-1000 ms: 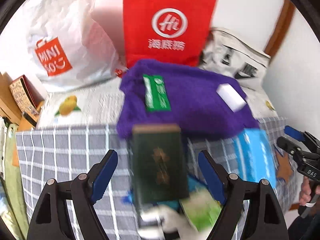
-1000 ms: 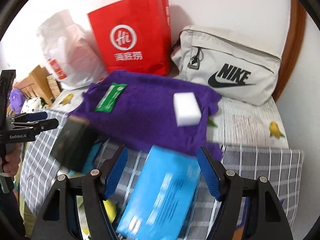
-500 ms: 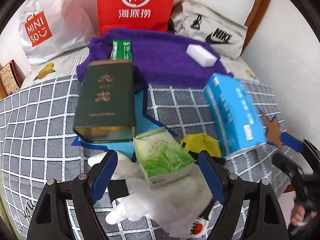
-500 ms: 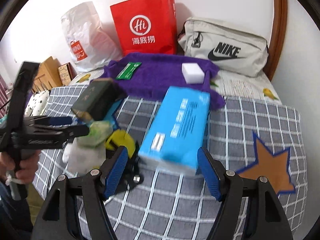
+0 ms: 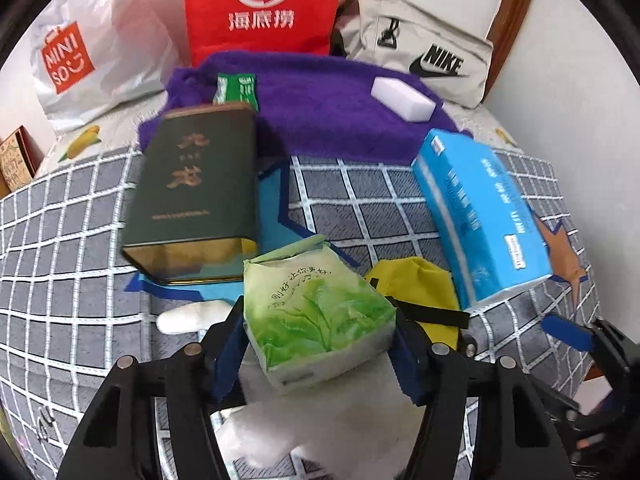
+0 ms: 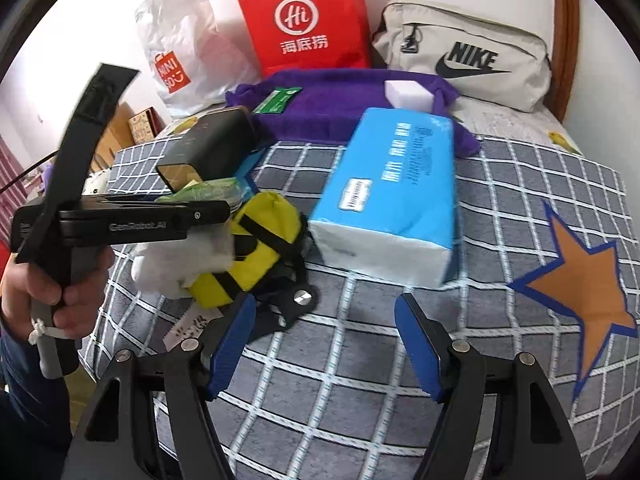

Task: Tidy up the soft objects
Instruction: 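Grasp the light-green tea bag with the left tool while the right tool reaches for the white mesh bag, then grasp and lift the white mesh bag with the right tool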

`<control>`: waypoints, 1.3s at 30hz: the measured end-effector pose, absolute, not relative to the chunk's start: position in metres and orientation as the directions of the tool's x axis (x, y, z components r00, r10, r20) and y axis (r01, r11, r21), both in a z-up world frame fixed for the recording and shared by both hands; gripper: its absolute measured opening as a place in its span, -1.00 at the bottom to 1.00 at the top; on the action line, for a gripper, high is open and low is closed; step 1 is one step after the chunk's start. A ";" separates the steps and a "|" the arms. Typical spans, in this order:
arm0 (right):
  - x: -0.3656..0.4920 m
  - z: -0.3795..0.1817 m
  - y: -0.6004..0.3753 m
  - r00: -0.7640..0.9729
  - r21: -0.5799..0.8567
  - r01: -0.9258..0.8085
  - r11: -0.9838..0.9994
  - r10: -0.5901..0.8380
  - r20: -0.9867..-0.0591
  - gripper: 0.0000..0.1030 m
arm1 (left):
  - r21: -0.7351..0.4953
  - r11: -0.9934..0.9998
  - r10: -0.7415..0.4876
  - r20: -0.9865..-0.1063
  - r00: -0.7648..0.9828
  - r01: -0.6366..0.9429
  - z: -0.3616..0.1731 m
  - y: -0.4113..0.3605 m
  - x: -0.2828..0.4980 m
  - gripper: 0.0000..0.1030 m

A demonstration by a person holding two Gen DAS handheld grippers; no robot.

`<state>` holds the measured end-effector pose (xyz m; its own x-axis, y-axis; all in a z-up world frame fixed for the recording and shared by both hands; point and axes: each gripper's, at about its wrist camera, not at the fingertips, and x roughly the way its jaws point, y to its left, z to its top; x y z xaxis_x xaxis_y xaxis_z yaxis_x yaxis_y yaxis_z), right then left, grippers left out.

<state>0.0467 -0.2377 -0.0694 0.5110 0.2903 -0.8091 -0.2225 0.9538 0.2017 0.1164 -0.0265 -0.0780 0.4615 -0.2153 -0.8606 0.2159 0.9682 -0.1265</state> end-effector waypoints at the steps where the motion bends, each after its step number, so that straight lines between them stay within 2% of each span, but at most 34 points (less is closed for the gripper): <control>1: 0.048 -0.069 -0.234 0.510 0.202 -0.231 0.952 0.295 -0.808 0.39 | -0.130 0.968 -0.219 -0.854 0.473 0.213 -0.073 -0.023 0.113 0.19; 5: 0.052 -0.067 -0.220 0.506 0.195 -0.263 0.945 0.307 -0.806 0.39 | -0.171 0.966 -0.248 -0.830 0.500 0.195 -0.055 -0.006 0.107 0.19; 11: 0.057 -0.062 -0.196 0.490 0.224 -0.320 0.920 0.363 -0.793 0.39 | -0.139 0.980 -0.196 -0.811 0.551 0.143 -0.041 0.020 0.097 0.19; 18: 0.079 -0.067 -0.158 0.430 0.255 -0.374 0.892 0.410 -0.804 0.48 | -0.151 0.987 -0.156 -0.817 0.556 0.056 -0.053 0.062 0.087 0.19; 26: 0.095 -0.089 -0.130 0.381 0.229 -0.390 0.892 0.382 -0.842 0.46 | -0.182 0.983 -0.163 -0.830 0.533 0.019 -0.073 0.085 0.078 0.19; 27: 0.092 -0.088 -0.130 0.391 0.220 -0.394 0.892 0.380 -0.838 0.25 | -0.187 0.982 -0.166 -0.832 0.529 0.015 -0.075 0.087 0.078 0.19; 28: 0.090 -0.086 -0.132 0.396 0.229 -0.403 0.886 0.395 -0.829 -0.18 | -0.191 0.981 -0.170 -0.835 0.524 0.013 -0.078 0.088 0.079 0.19; 30: 0.086 -0.082 -0.138 0.380 0.267 -0.413 0.871 0.431 -0.818 -0.50 | -0.201 0.979 -0.177 -0.837 0.518 0.009 -0.081 0.089 0.079 0.19; 39: 0.057 -0.050 -0.177 0.505 0.177 -0.396 0.901 0.375 -0.778 -0.53 | -0.206 0.978 -0.194 -0.834 0.516 0.034 -0.081 0.077 0.080 0.19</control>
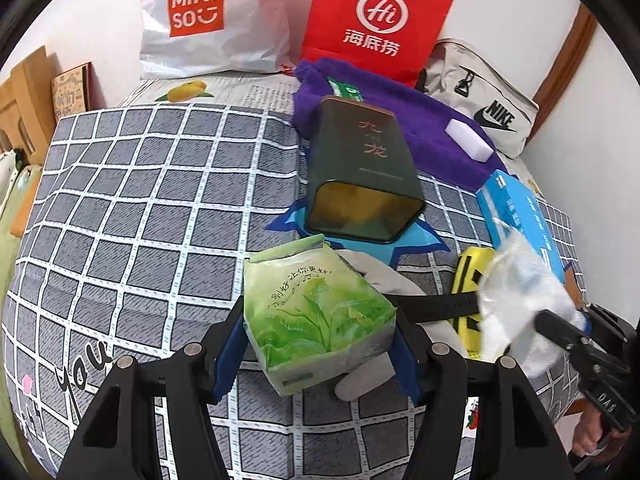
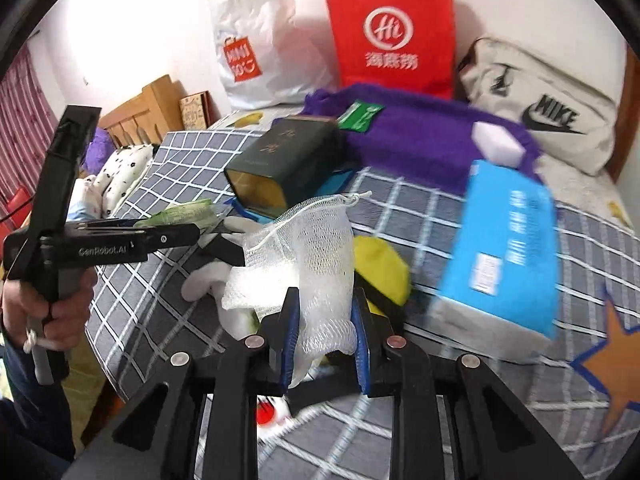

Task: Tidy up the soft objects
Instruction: 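Grasp and lift the white mesh bag with the right tool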

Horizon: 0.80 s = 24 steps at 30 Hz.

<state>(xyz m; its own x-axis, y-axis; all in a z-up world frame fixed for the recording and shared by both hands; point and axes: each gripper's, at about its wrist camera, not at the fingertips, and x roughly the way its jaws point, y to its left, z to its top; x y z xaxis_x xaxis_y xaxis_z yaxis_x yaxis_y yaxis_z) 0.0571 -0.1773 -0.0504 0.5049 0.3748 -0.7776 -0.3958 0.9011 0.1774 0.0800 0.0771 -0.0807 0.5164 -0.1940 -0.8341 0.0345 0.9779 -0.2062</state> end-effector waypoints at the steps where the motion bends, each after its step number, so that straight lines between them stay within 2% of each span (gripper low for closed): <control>1: 0.056 -0.049 -0.183 0.507 0.182 -0.384 0.905 0.371 -0.778 -0.52 | -0.204 0.978 -0.194 -0.834 0.517 0.038 -0.080 0.075 0.080 0.19; 9: 0.029 -0.080 -0.229 0.448 0.152 -0.301 0.941 0.280 -0.849 -0.46 | -0.181 0.982 -0.182 -0.845 0.503 0.053 -0.085 0.064 0.078 0.20; 11: 0.026 -0.090 -0.234 0.424 0.143 -0.293 0.945 0.263 -0.867 -0.35 | -0.177 0.983 -0.179 -0.847 0.501 0.053 -0.087 0.061 0.078 0.20; 16: 0.022 -0.089 -0.239 0.458 0.128 -0.281 0.951 0.250 -0.853 0.40 | -0.159 0.986 -0.166 -0.853 0.496 0.057 -0.088 0.056 0.075 0.20; 18: 0.025 -0.084 -0.236 0.479 0.128 -0.290 0.949 0.259 -0.839 0.53 | -0.167 0.984 -0.172 -0.852 0.495 0.055 -0.088 0.057 0.073 0.20; 24: 0.045 -0.096 -0.220 0.447 0.121 -0.329 0.937 0.267 -0.854 0.54 | -0.171 0.984 -0.176 -0.854 0.489 0.054 -0.087 0.057 0.070 0.20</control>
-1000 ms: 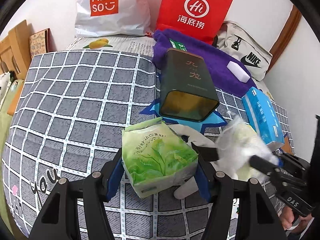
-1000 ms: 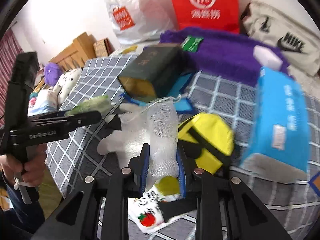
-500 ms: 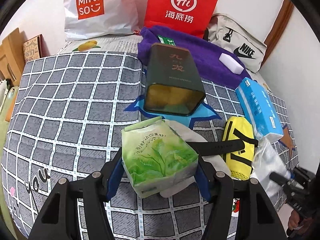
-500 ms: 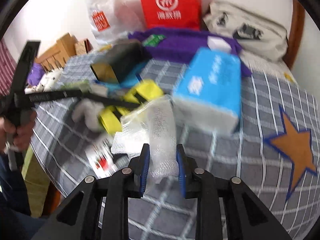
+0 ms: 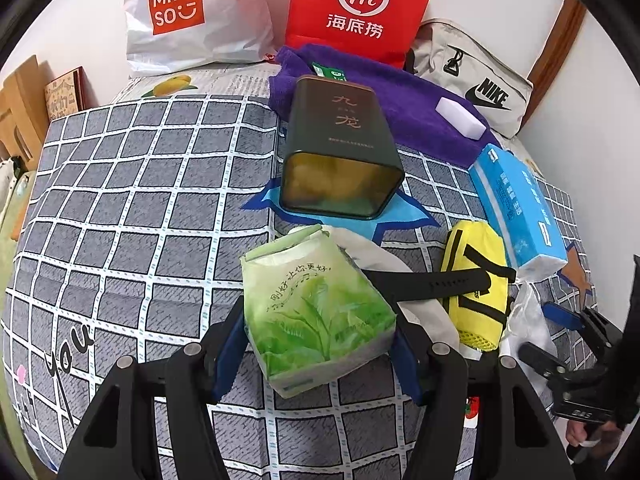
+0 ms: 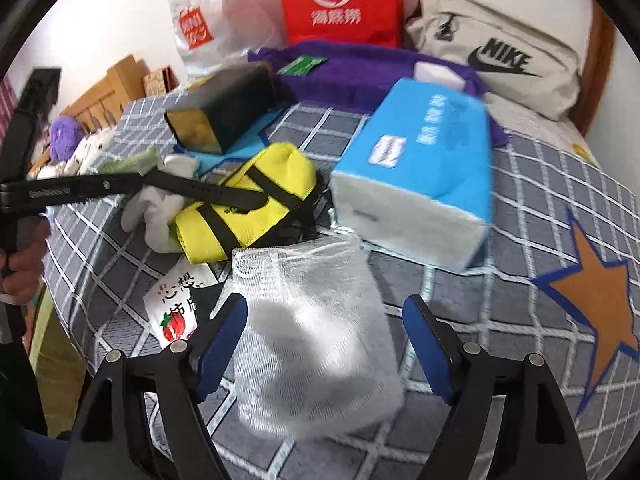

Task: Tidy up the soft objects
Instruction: 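Grasp and lift the white mesh bag with the right tool, then carry the mesh bag with the right tool while the left tool carries the tea bag toward the purple towel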

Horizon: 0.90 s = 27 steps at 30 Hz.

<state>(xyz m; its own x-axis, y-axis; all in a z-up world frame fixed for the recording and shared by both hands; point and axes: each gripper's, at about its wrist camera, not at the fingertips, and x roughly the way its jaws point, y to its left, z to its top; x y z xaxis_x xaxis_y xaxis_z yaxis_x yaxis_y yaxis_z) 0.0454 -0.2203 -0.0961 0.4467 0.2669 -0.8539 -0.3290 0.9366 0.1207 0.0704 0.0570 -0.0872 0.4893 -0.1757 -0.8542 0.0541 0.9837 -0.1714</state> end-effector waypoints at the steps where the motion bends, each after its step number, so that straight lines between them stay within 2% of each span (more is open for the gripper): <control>1: 0.047 -0.099 -0.218 0.442 0.117 -0.336 0.935 0.266 -0.857 0.40 | -0.171 0.984 -0.176 -0.855 0.488 0.055 -0.088 0.057 0.070 0.20; 2: 0.047 -0.101 -0.216 0.446 0.111 -0.339 0.934 0.264 -0.855 0.24 | -0.171 0.984 -0.176 -0.856 0.486 0.055 -0.088 0.057 0.069 0.20; 4: 0.044 -0.099 -0.216 0.460 0.123 -0.348 0.929 0.284 -0.841 -0.52 | -0.172 0.984 -0.177 -0.857 0.484 0.054 -0.089 0.057 0.069 0.20; 6: 0.042 -0.094 -0.220 0.471 0.152 -0.338 0.929 0.306 -0.828 -0.69 | -0.176 0.983 -0.179 -0.858 0.482 0.053 -0.090 0.057 0.069 0.20; 15: 0.027 -0.068 -0.237 0.538 0.169 -0.328 0.929 0.331 -0.775 -0.83 | -0.186 0.981 -0.188 -0.851 0.490 0.054 -0.091 0.057 0.071 0.19; 27: 0.021 -0.066 -0.269 0.542 0.110 -0.238 0.965 0.225 -0.810 -0.84 | -0.207 0.976 -0.210 -0.825 0.524 0.065 -0.080 0.064 0.067 0.17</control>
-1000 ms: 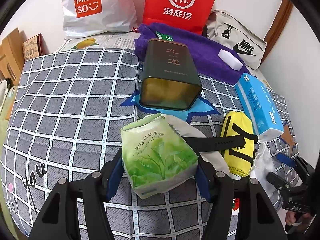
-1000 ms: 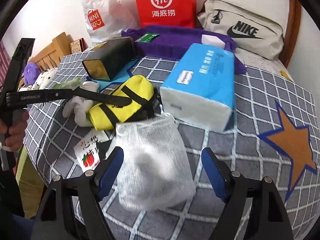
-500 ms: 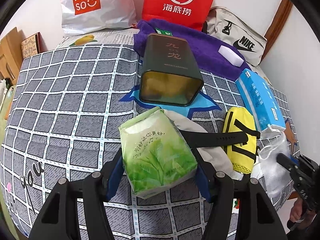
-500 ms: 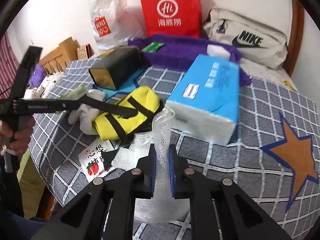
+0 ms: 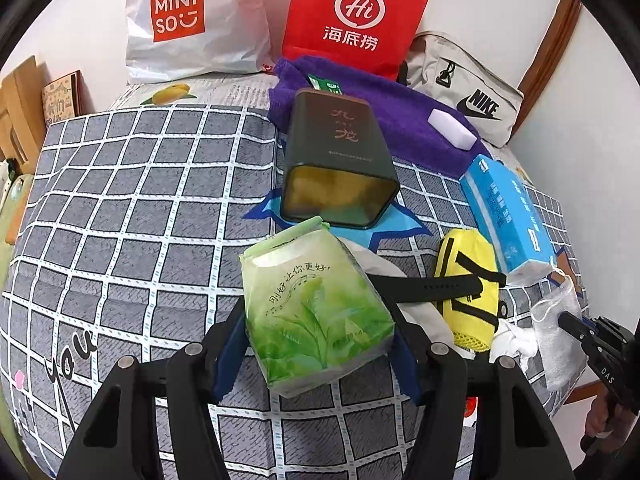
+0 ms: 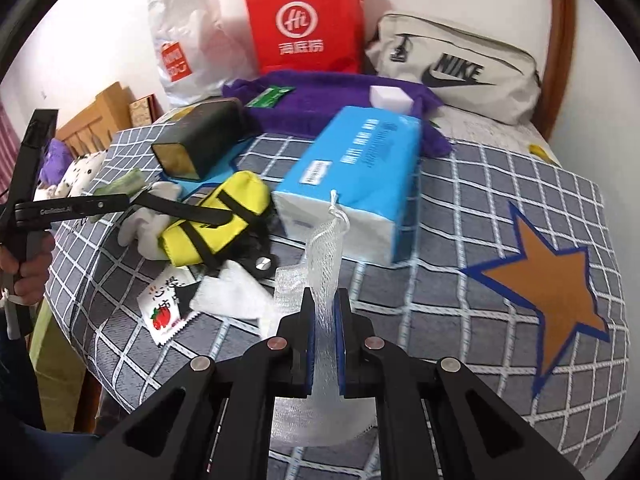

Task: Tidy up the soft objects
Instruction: 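Carry the mesh bag with the right tool while the left tool carries the tea bag toward the purple towel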

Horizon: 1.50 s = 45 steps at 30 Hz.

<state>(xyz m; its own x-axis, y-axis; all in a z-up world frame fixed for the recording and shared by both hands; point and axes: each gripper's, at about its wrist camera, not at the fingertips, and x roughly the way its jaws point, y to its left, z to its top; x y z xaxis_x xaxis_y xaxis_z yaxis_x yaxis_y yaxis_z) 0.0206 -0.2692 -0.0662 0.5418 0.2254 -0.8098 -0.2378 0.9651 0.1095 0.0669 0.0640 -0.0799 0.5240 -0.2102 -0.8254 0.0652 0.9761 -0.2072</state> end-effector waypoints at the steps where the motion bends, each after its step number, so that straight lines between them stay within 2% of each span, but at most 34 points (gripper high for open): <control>1: 0.021 -0.065 -0.272 0.544 0.109 -0.229 0.967 0.220 -0.809 -0.84 | -0.209 0.976 -0.212 -0.823 0.528 0.066 -0.078 0.064 0.068 0.17; 20: 0.063 -0.024 -0.279 0.609 0.112 -0.216 0.970 0.223 -0.761 -0.84 | -0.232 0.969 -0.237 -0.800 0.551 0.081 -0.055 0.058 0.107 0.17; 45: 0.192 -0.004 -0.269 0.641 0.127 -0.243 0.962 0.258 -0.723 -0.84 | -0.167 0.983 -0.183 -0.800 0.571 0.081 -0.027 0.048 0.204 0.17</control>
